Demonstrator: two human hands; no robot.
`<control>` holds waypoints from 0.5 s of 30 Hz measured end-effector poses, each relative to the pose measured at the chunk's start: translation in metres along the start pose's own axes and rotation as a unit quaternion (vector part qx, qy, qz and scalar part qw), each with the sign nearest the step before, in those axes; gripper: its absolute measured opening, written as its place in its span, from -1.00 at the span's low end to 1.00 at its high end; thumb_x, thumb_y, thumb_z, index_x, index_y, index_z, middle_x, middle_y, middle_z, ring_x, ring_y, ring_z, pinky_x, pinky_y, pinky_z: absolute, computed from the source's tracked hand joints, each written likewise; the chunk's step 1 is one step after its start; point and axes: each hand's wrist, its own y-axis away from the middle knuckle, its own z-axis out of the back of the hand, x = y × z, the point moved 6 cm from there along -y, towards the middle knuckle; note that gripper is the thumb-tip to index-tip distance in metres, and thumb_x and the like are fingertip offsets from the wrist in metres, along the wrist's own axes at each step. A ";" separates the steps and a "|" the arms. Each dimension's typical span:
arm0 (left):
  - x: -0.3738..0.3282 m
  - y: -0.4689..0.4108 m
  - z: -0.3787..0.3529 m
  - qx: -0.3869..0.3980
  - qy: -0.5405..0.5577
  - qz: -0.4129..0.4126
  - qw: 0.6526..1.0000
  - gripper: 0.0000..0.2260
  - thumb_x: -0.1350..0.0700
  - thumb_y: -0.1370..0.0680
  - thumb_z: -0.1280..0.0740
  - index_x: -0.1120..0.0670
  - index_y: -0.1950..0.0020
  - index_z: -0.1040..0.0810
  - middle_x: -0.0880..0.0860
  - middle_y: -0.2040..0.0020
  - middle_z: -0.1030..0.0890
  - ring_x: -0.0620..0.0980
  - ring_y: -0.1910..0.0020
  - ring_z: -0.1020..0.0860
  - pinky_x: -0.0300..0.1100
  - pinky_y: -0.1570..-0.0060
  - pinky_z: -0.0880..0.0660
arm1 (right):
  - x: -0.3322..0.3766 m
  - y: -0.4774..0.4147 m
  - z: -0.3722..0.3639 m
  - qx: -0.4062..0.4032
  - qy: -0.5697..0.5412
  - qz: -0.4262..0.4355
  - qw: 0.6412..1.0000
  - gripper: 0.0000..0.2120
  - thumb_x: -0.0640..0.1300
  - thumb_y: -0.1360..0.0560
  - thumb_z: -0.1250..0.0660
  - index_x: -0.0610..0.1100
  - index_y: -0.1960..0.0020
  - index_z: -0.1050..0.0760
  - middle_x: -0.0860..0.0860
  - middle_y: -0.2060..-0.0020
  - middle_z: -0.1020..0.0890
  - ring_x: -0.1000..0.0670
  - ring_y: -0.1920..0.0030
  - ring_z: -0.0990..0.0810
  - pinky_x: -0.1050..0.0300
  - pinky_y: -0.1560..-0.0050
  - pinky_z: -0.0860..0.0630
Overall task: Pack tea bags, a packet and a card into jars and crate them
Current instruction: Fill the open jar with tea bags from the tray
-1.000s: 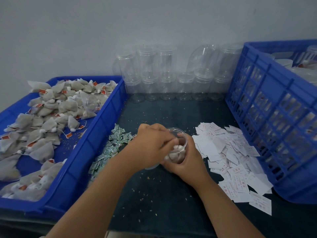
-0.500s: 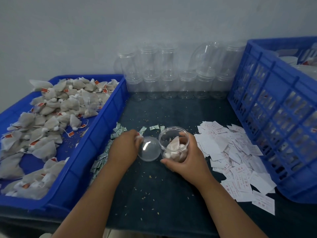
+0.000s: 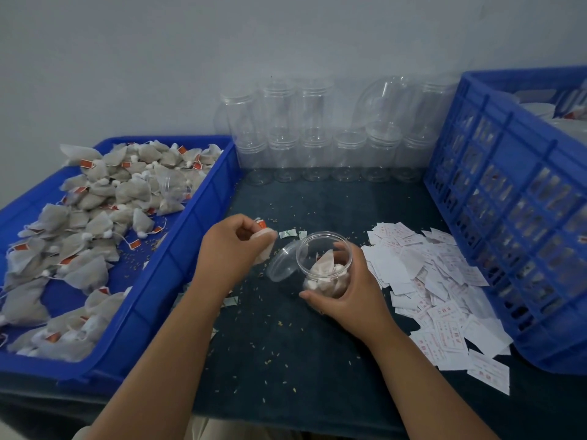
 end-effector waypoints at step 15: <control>-0.004 0.003 -0.044 0.040 -0.126 -0.104 0.986 -0.71 0.05 -0.68 -0.31 0.00 -0.40 -0.57 -0.07 -0.35 -0.57 -0.12 -0.33 -0.52 -0.16 -0.39 -0.41 | 0.004 0.002 0.000 -0.004 0.020 0.008 1.000 -0.12 0.28 -0.22 -0.70 0.41 -0.40 -0.32 0.34 -0.28 -0.57 0.19 -0.30 -0.63 0.16 -0.19 -0.63</control>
